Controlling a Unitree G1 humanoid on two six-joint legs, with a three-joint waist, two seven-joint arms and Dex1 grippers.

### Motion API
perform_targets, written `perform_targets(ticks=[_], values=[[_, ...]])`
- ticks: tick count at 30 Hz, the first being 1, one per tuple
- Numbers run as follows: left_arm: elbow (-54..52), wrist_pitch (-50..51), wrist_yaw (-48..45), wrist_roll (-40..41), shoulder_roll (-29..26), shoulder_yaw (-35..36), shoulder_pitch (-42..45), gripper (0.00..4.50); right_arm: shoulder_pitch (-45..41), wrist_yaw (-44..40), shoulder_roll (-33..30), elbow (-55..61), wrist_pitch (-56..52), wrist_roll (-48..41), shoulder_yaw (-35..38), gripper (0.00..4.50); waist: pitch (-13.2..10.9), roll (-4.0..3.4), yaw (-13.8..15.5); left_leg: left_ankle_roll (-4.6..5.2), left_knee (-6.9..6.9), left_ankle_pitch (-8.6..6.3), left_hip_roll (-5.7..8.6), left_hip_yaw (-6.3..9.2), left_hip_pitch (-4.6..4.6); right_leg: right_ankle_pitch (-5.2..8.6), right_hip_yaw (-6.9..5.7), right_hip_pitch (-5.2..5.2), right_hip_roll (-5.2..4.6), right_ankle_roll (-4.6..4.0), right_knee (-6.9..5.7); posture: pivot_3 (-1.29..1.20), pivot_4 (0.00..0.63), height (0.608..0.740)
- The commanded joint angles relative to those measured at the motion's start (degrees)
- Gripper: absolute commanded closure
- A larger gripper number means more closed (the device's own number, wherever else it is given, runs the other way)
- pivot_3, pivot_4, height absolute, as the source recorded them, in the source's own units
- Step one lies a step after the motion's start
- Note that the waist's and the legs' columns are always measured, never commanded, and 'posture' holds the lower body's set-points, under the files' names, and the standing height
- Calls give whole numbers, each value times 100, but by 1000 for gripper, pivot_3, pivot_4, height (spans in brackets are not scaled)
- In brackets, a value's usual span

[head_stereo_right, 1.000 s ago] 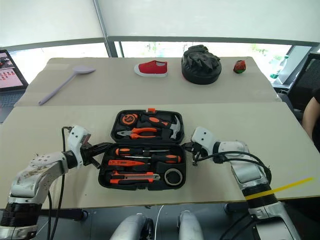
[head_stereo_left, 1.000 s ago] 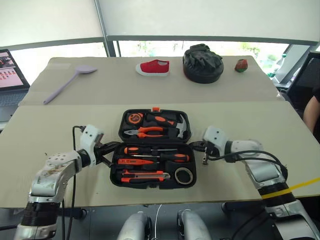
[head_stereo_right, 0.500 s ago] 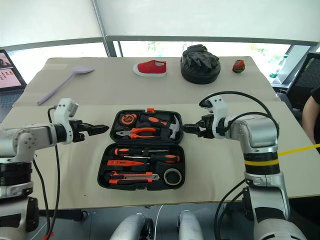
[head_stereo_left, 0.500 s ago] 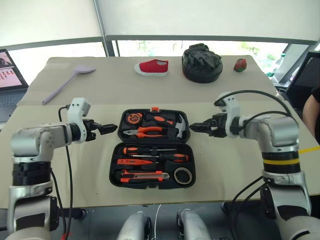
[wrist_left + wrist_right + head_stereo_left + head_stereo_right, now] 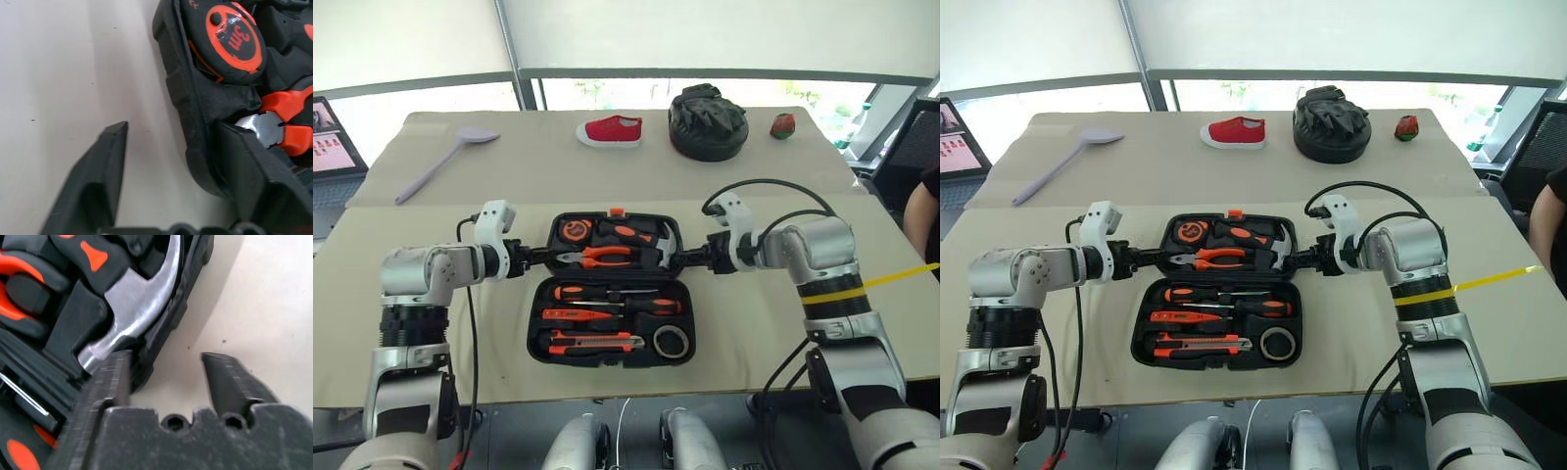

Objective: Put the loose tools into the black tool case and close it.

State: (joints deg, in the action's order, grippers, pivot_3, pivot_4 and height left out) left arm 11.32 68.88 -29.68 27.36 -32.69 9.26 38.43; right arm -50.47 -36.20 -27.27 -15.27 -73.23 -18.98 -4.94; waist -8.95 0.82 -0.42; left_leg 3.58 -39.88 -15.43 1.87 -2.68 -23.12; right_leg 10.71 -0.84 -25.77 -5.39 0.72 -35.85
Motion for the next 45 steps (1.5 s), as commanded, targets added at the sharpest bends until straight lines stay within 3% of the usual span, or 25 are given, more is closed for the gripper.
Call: perform_targets(ticks=[1,3,4,5,10,14,17,19,24,28,33,35,38,41,43,45], values=[[155,-50,159,-18,139,161,124,3064,-39,147,-18,-393,127,139,45,3418,1,1,19,0,0,0,1,1,5,0,1,5,-2,0,2,0,150,740],[193,-12,178,5,228,209,129,3857,-56,184,13,-585,123,130,108,4178,2,3,21,10,0,-4,2,3,28,0,2,32,-7,0,8,0,150,740],[199,5,191,23,268,245,121,4017,-56,190,25,-630,147,122,136,4329,4,6,25,32,0,-17,2,10,43,0,3,52,-12,0,11,0,150,740],[196,-55,192,42,308,289,103,4467,-55,206,81,-640,234,82,243,4500,6,9,33,38,1,-21,2,14,59,0,3,67,-17,0,16,0,150,740],[-96,-1164,92,368,709,991,-18,4467,113,-3,541,54,1620,-394,1119,4500,6,19,26,30,5,-18,10,16,61,0,7,59,-54,0,11,0,150,740],[-596,-2283,-130,254,703,1153,-392,4467,708,-500,375,1079,3492,-99,862,4500,6,19,-11,-25,7,27,20,17,-63,-1,7,-71,-43,0,-29,0,150,740],[-1057,-3216,-266,237,812,1334,-846,4467,1289,-798,73,1330,5397,587,454,4500,6,19,-28,-24,8,27,21,13,-74,-1,-3,-87,-5,0,-25,0,150,740],[-1290,-5223,-772,-405,776,1128,-1399,4467,1761,-1128,-230,1252,7090,1101,155,4500,6,19,-35,-17,13,22,21,6,-74,-1,-7,-86,-1,1,-11,0,150,740],[-1112,-7989,-1323,-1760,318,444,-2881,4467,2427,-741,-757,325,10605,2341,-205,4500,3,19,-66,-7,25,15,16,-32,-47,0,-5,-65,6,2,28,0,150,740],[-871,-8944,-1088,-1977,385,422,-3549,4467,2681,-131,-1065,-533,12312,3139,-347,4500,1,20,-34,9,36,5,3,-52,-2,-2,5,-28,-16,4,71,0,150,740],[-595,-10161,-1224,-2326,120,237,-4121,2835,2996,430,-1352,-1516,13190,3737,-465,2794,1,22,-5,72,42,-36,-29,-53,134,3,-1,123,-49,3,90,0,150,740],[-360,-10390,-1221,-2338,-66,317,-4244,2179,3053,945,-1459,-1641,13421,4060,-277,2130,1,22,-11,74,50,-36,-28,-58,138,5,0,123,-61,1,92,0,150,740],[-210,-9808,-1453,-1987,-427,489,-4542,1138,3199,1238,-1722,-1865,13573,4109,-157,1135,1,22,-4,72,49,-35,-28,-61,144,5,0,126,-64,1,86,0,150,740],[-196,-9227,-1557,-1517,-573,661,-4693,1119,3286,1242,-1891,-1983,13511,3926,-178,220,0,22,-15,82,50,-41,-29,-64,148,5,-4,128,-66,2,87,0,150,740],[-81,-8864,-1798,-1275,-743,699,-4629,1119,3697,281,-2040,-1560,12695,2710,-324,220,0,26,24,86,50,-43,-31,-63,149,6,-9,134,-68,4,91,0,150,740],[-19,-8684,-1884,-1200,-813,657,-4456,1119,4117,-491,-2155,-898,11850,1605,-401,840,0,27,50,89,50,-45,-34,-58,163,8,-13,152,-69,6,98,0,150,740]])
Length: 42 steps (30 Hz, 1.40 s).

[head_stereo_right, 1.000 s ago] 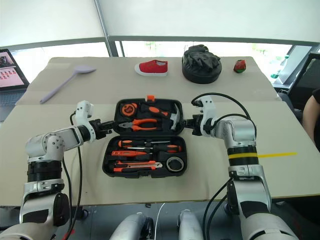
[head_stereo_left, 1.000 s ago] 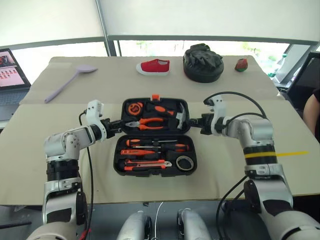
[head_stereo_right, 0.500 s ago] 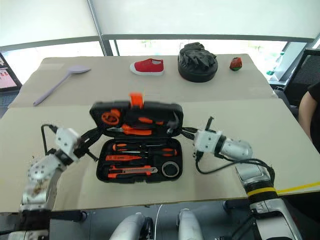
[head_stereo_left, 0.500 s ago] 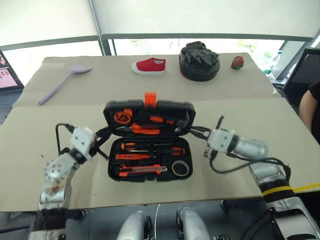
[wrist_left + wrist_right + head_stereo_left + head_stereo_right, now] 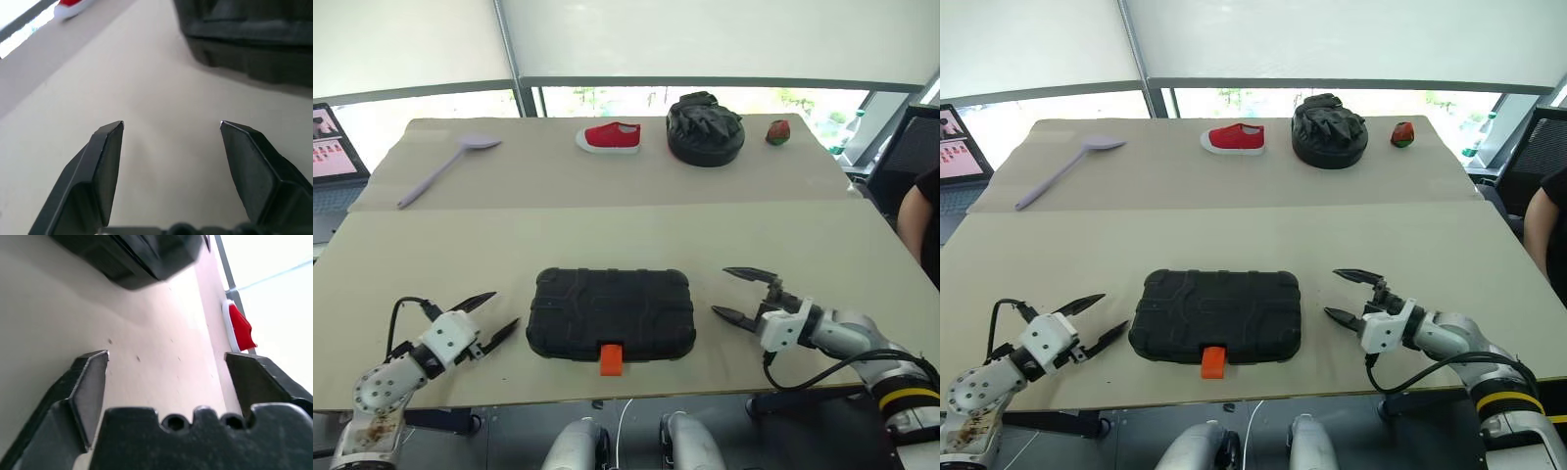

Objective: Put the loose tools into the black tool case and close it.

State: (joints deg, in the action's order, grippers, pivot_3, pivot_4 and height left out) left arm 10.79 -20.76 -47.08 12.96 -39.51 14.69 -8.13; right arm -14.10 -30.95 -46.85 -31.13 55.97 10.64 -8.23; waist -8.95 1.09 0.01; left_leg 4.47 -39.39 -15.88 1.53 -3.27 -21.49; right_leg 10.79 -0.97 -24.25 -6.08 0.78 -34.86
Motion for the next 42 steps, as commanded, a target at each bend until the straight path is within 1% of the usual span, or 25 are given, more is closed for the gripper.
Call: perform_targets(ticks=[1,2,3,4,5,6,8,9,11,14,16,17,19,21,24,27,30,32,33,35,37,40,42], values=[[48,431,-129,284,-107,42,433,1378,777,-1396,-317,1294,-1726,-1989,-114,1190,0,0,26,3,0,-1,-1,-1,3,0,2,3,-2,0,1,0,150,740],[76,591,-72,286,-72,-36,700,1632,1024,-1721,-464,1854,-2194,-2484,-160,1520,0,-1,63,4,0,-3,-1,0,4,1,2,5,-7,0,1,0,150,740],[70,797,-41,317,-16,-127,979,1752,1281,-1981,-627,2407,-2813,-2899,-181,1746,-1,0,101,5,0,-3,-1,-1,3,1,0,5,-11,1,1,0,150,740],[79,957,-20,312,33,-209,1227,2183,1462,-2169,-749,2835,-3143,-3115,-180,2149,0,2,103,5,-1,-3,-2,0,0,1,-3,6,-15,1,1,0,150,740],[85,1063,-12,300,66,-254,1377,2496,1574,-2271,-817,3116,-3361,-3223,-142,2464,0,5,102,3,-1,-2,-5,-1,-1,1,-10,4,-21,2,0,0,150,740],[150,1247,-30,226,92,-394,1684,2901,1716,-2370,-911,3505,-3687,-3337,-159,2871,1,5,95,2,-4,-2,-8,-4,-1,1,-12,3,-20,3,0,0,150,740],[310,1462,-56,15,103,-658,2235,3546,1872,-2496,-961,4136,-4174,-3459,-219,3533,0,7,88,2,-4,-3,-6,-6,-5,0,-13,1,-20,4,-4,0,150,740],[394,1650,-122,-37,108,-803,2534,4028,1880,-2600,-934,4391,-4274,-3387,-328,3985,0,9,78,1,-4,-2,-8,-6,-10,1,-19,-3,-15,4,-3,0,150,740],[580,2084,-212,-81,163,-1033,2995,4466,1762,-2744,-804,4635,-4489,-3174,-530,4440,0,11,64,-5,-4,-3,-12,-8,-11,0,-33,-6,-10,4,-5,0,150,740],[1043,2370,-522,-302,249,-1497,3565,4466,1329,-2808,-528,4582,-5047,-2772,-873,4440,-1,13,56,-7,-6,-5,-12,-11,-14,1,-74,-8,3,4,-4,0,150,740],[1343,2428,-735,-501,284,-1790,3779,4466,1037,-2799,-280,4428,-5247,-2514,-1049,4440,-2,14,57,-3,-15,-8,-12,-17,-19,1,-86,-9,5,4,-4,0,150,740],[1448,2452,-907,-566,285,-1926,3844,4466,879,-2801,-147,4303,-5209,-2340,-1127,4440,-2,14,57,3,-31,-11,-12,-17,-31,1,-104,-14,22,4,-8,0,150,740],[1548,2432,-1285,-632,247,-2134,3887,4466,591,-2679,130,4052,-5167,-2076,-1174,4440,-4,20,52,7,-47,-14,-13,-15,-52,1,-113,-24,24,4,-9,0,150,740],[1616,2541,-1426,-655,202,-2161,3900,4466,338,-2477,394,3805,-5101,-1830,-1124,4440,-7,30,43,8,-50,-15,-15,-15,-51,1,-116,-21,25,4,-9,0,150,740],[1518,2696,-1510,-505,146,-1993,3804,4466,-22,-2268,723,3396,-4970,-1525,-1015,4440,-7,30,54,5,-59,-13,-18,-10,-52,0,-120,-23,13,4,-14,0,150,740],[1109,3017,-1603,-211,59,-1740,3478,4466,-386,-2151,949,2888,-4795,-1384,-878,4440,-7,30,20,5,-57,-14,-19,-10,-53,0,-118,-27,-7,3,-14,0,150,740],[262,4012,-1371,418,110,-1253,2979,4466,-885,-1906,1174,2075,-4491,-1175,-770,4440,-8,29,-27,-4,-53,-13,-18,-11,-55,0,-120,-34,-13,3,-15,0,150,740],[-329,4361,-1237,654,95,-1031,2617,4466,-1177,-1743,1293,1555,-4283,-1052,-716,4440,-8,29,-57,-13,-54,-8,-17,-10,-59,0,-124,-39,-18,3,-18,0,150,740],[-554,4473,-1160,718,86,-955,2469,4466,-1286,-1691,1341,1343,-4187,-1009,-694,4440,-9,29,-60,-36,-53,5,-14,-10,-65,0,-124,-44,-22,3,-20,0,150,740],[-938,4645,-992,836,76,-790,2197,4466,-1453,-1658,1405,1022,-4041,-951,-667,4440,-9,30,-39,-44,-53,10,-13,-9,-77,-1,-125,-57,-26,2,-22,0,150,740],[-1107,4797,-771,1003,158,-554,2089,4466,-1497,-1759,1413,911,-4014,-988,-638,4440,-9,30,-24,-47,-51,11,-12,-9,-86,-1,-123,-70,-28,1,-24,0,150,740],[-1069,5177,-190,1438,413,48,2281,4466,-1448,-1840,1375,936,-4048,-1071,-545,4440,-9,30,-15,-49,-48,12,-12,-8,-87,-2,-123,-70,-31,0,-23,0,150,740],[-971,5193,-208,1484,275,180,2506,4466,-1210,-1930,1252,1202,-4120,-1167,-443,4440,-9,30,-9,-48,-48,12,-12,-7,-87,-2,-124,-70,-32,0,-23,0,150,740]])
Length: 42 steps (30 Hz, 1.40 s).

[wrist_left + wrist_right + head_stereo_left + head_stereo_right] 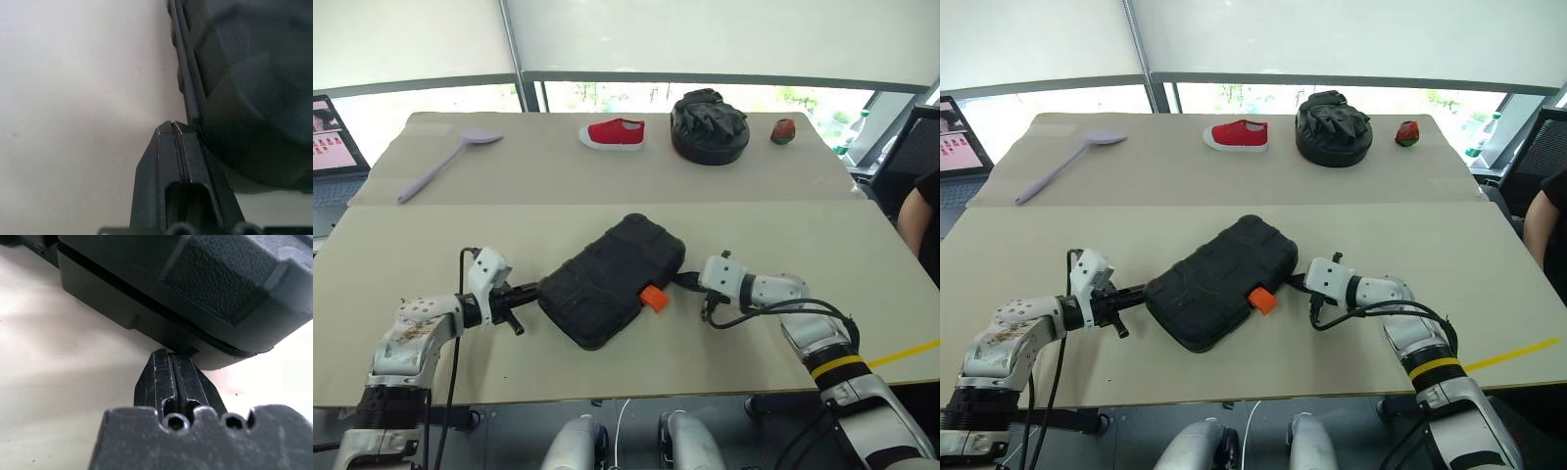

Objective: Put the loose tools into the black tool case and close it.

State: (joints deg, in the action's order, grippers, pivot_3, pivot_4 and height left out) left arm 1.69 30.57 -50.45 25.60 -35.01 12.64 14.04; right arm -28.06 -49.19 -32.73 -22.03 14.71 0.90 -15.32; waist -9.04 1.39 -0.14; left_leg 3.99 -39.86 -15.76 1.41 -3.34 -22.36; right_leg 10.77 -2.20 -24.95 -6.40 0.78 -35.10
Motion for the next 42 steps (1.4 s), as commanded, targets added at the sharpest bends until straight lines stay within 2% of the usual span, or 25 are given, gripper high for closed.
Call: perform_targets(ticks=[1,4,6,9,14,18,22,27,42], values=[[-49,67,110,236,-225,402,333,4466,259,-136,-186,376,-22,-210,302,4440,0,0,12,0,1,0,1,2,-1,0,-2,0,0,0,-1,0,150,740],[-312,412,-304,626,-432,281,663,4466,698,-241,-379,912,-246,-362,468,4440,0,0,24,-2,4,0,2,1,-1,0,-3,-1,1,0,-1,0,150,740],[-534,576,-566,635,-482,-229,1058,4466,1180,-297,-532,1529,-600,-612,654,4440,0,0,58,0,4,-1,5,1,-4,0,-5,0,-1,0,1,0,150,740],[-557,589,-663,195,-287,-1204,1627,4466,1815,-332,-643,2418,-1180,-993,866,4440,0,0,130,1,-1,-2,13,7,-6,-1,-9,10,-3,3,10,0,150,740],[-262,744,-589,-212,50,-2059,2072,4466,2283,-313,-614,3334,-1791,-1430,1025,4440,0,1,36,17,-1,-10,11,-3,3,-4,8,14,9,8,8,0,150,740],[335,258,-607,-1452,27,-3373,2100,4466,2442,-90,-457,3805,-1916,-1586,1167,4440,1,-1,64,26,1,-14,0,-1,3,1,6,10,56,0,1,0,150,740],[479,367,-426,-1414,366,-3321,2046,4466,2344,15,-364,3995,-2002,-1515,1073,4440,19,-18,99,56,1,-33,-6,0,71,10,6,85,50,9,15,0,150,740],[400,511,-376,-1357,579,-3192,1982,4466,2112,30,-257,3818,-1753,-1093,733,4440,26,-15,147,61,-7,-36,5,1,73,18,1,86,26,24,12,0,150,740],[367,600,-336,-1405,533,-3019,1945,4466,1520,116,367,2923,-1315,-591,353,4440,51,-6,75,52,-2,-30,-1,1,75,18,4,81,32,15,7,0,150,740]])
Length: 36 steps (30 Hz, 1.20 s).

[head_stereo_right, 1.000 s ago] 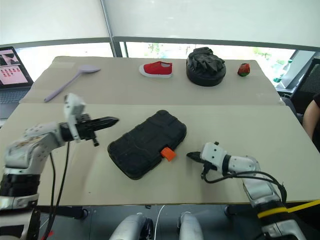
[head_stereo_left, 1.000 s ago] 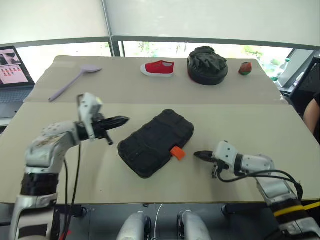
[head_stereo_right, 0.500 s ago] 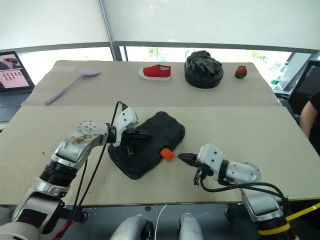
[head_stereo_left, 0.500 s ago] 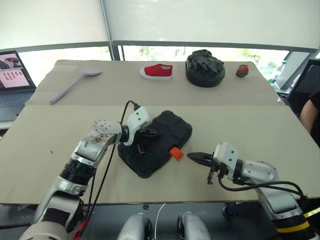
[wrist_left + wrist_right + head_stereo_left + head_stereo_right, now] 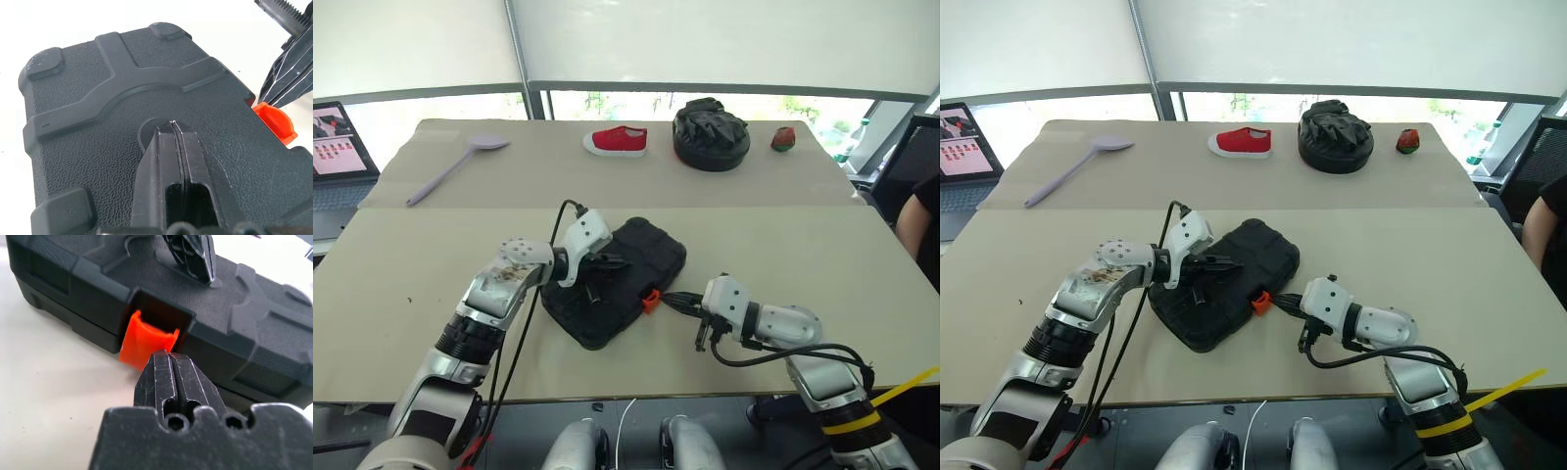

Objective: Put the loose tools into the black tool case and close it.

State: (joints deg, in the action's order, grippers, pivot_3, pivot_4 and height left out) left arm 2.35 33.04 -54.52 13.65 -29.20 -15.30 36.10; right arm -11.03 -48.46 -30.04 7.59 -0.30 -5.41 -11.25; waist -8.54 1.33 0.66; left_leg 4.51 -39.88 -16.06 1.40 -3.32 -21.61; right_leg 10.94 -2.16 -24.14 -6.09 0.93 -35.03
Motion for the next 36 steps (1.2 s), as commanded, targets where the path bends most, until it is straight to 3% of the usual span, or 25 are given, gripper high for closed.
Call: perform_targets(ticks=[1,25,36], values=[[289,361,76,-215,-50,-221,-274,4466,-209,34,126,-83,191,54,-73,4440,1,-1,-10,0,0,0,0,0,1,0,1,0,-2,0,0,0,150,740],[260,595,33,-223,-80,-295,-322,4466,-717,-69,632,-430,-267,130,-405,4440,13,1,-68,-9,9,4,-15,0,10,3,3,-3,-7,-12,-1,0,150,740],[106,692,83,-215,-109,-257,-456,4466,-297,-418,97,471,-1193,-197,-329,4440,14,0,-62,-14,14,-9,-16,3,9,6,1,-4,-13,-16,3,0,150,740]])
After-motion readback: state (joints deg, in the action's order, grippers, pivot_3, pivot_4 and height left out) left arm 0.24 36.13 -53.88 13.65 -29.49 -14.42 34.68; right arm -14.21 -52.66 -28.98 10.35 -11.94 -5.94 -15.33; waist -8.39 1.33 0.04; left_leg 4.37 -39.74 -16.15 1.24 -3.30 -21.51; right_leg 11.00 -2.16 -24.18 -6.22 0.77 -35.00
